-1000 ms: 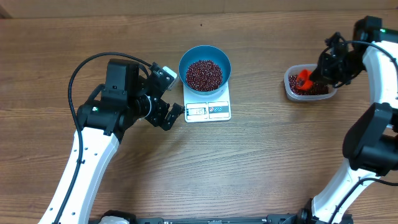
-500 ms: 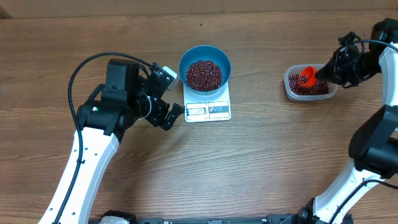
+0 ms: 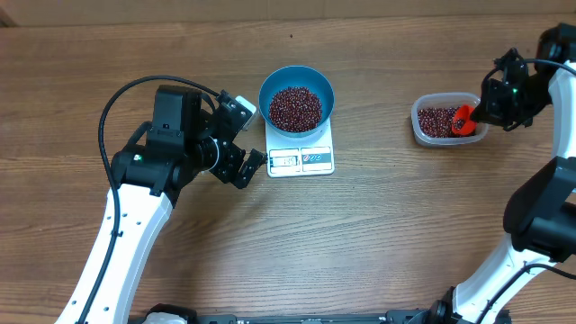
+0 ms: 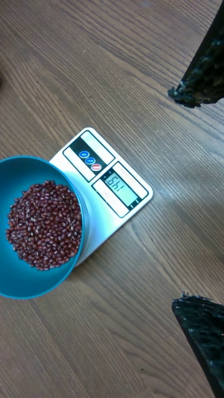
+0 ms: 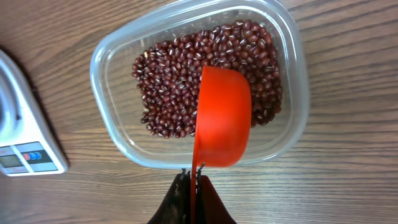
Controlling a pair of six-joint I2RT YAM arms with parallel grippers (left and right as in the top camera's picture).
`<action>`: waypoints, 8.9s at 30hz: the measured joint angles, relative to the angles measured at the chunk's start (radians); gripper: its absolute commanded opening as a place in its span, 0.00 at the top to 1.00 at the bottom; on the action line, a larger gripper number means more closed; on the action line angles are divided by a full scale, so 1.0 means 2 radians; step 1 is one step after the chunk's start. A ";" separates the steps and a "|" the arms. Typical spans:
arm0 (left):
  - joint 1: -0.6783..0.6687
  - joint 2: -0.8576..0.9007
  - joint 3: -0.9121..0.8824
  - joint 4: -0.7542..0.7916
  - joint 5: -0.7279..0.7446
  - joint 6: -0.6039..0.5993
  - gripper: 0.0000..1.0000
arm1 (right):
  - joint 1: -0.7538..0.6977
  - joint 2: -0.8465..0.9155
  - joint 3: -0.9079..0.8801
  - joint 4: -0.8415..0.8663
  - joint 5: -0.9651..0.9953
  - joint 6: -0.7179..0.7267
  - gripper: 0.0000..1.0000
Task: Scoop item into bowl and weigh 150g on scale
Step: 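Lift the filled scoop and carry it over the teal bowl, then tip the scoop over the teal bowl with the right gripper to pour, then carry the scoop back to the bean tub with the right gripper, then lower the scoop into the tub and open the right gripper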
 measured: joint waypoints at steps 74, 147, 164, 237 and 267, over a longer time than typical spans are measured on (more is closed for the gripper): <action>0.000 0.000 0.000 0.000 0.000 0.000 0.00 | 0.337 -0.004 0.104 0.138 -0.038 -0.095 0.96; 0.000 0.000 0.000 0.000 0.000 0.000 0.00 | 0.290 -0.004 0.104 0.130 -0.169 -0.074 0.96; 0.000 0.000 0.000 0.000 0.000 0.000 0.01 | 0.171 -0.010 0.104 0.133 -0.299 -0.039 0.96; 0.000 0.000 0.000 0.000 0.000 0.000 0.00 | 0.015 -0.055 -0.092 0.135 -0.065 0.292 0.96; 0.000 0.000 0.000 0.000 0.000 0.000 0.01 | 0.015 -0.055 -0.130 0.144 -0.017 0.350 0.40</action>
